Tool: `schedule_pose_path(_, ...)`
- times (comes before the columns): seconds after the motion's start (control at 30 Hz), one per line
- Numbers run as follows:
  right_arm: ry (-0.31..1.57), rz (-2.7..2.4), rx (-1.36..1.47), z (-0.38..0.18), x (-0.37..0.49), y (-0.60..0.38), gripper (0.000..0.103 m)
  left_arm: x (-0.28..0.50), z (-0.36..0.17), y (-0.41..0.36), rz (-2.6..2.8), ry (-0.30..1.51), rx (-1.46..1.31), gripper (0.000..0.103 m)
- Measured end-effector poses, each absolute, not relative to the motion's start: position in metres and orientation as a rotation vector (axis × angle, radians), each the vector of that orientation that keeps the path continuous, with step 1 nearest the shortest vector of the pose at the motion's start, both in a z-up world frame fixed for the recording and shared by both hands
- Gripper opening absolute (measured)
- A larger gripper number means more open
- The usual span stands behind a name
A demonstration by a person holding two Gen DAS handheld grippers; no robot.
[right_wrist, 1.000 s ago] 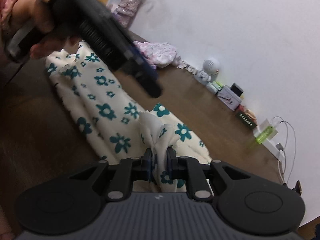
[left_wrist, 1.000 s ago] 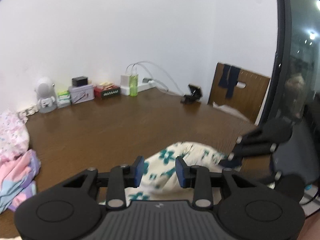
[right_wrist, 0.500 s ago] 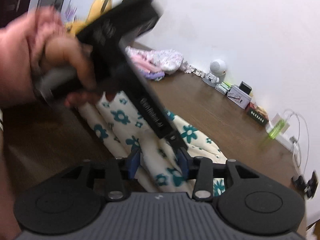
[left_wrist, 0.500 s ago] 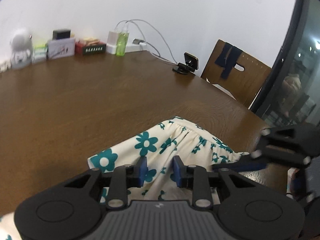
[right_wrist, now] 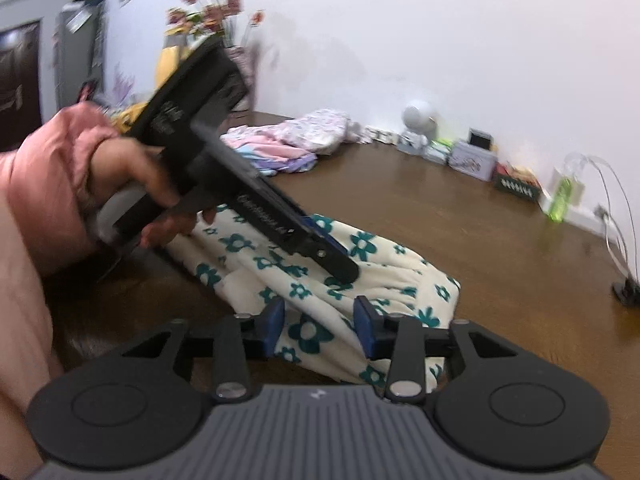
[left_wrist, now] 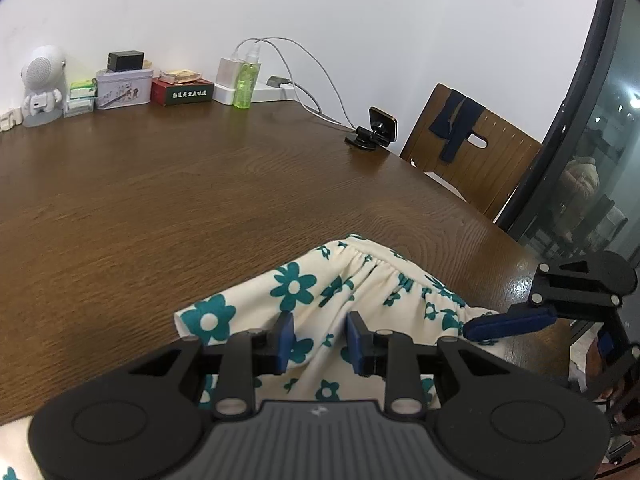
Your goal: Fold clothes
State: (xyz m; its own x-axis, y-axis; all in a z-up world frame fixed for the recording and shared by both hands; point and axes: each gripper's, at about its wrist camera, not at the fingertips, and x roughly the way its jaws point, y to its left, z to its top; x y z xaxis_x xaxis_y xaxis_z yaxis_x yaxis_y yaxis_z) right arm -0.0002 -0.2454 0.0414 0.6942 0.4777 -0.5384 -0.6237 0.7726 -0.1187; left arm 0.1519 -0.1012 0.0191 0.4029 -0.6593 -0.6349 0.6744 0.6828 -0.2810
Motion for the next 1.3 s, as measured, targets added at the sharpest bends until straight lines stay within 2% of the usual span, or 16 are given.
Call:
schedule_pose_path(0.3, 0.570, 0.751, -0.727, 0.037, 0.017, -0.220, 0.046, 0.152, 0.019, -0.101, -0.847, 0.792, 0.021, 0.027)
schedule_pose_path(0.37, 0.580, 0.762, -0.733, 0.035, 0.025, -0.215, 0.028, 0.152, 0.019, -0.101, -0.847, 0.793, 0.018, 0.027)
schedule_pose_path(0.4, 0.575, 0.760, -0.717, 0.037, 0.028, -0.213, 0.016, 0.152, 0.020, -0.100, -0.849, 0.792, 0.007, 0.027)
schedule_pose_path(0.5, 0.554, 0.738, -0.667, 0.044, 0.037, -0.211, 0.012, 0.150, 0.025, -0.092, -0.861, 0.785, -0.047, 0.027)
schedule_pose_path(0.73, 0.538, 0.661, -0.559, 0.040, 0.043, -0.213, 0.012, 0.141, 0.047, -0.072, -0.864, 0.719, -0.096, 0.028)
schedule_pose_path(1.07, 0.524, 0.602, -0.589, 0.014, 0.033, -0.203, 0.013, 0.133, 0.032, -0.095, -0.907, 0.775, -0.009, 0.028)
schedule_pose_path(1.17, 0.521, 0.614, -0.594, 0.015, 0.031, -0.205, 0.024, 0.129, 0.024, -0.097, -0.883, 0.786, 0.026, 0.028)
schedule_pose_path(1.2, 0.531, 0.635, -0.585, 0.019, 0.030, -0.209, 0.035, 0.128, 0.021, -0.096, -0.876, 0.787, 0.037, 0.028)
schedule_pose_path(1.23, 0.544, 0.658, -0.560, 0.025, 0.030, -0.215, 0.041, 0.127, 0.019, -0.096, -0.873, 0.785, 0.043, 0.028)
schedule_pose_path(1.3, 0.568, 0.701, -0.489, 0.042, 0.032, -0.231, 0.041, 0.125, 0.017, -0.095, -0.871, 0.775, 0.052, 0.029)
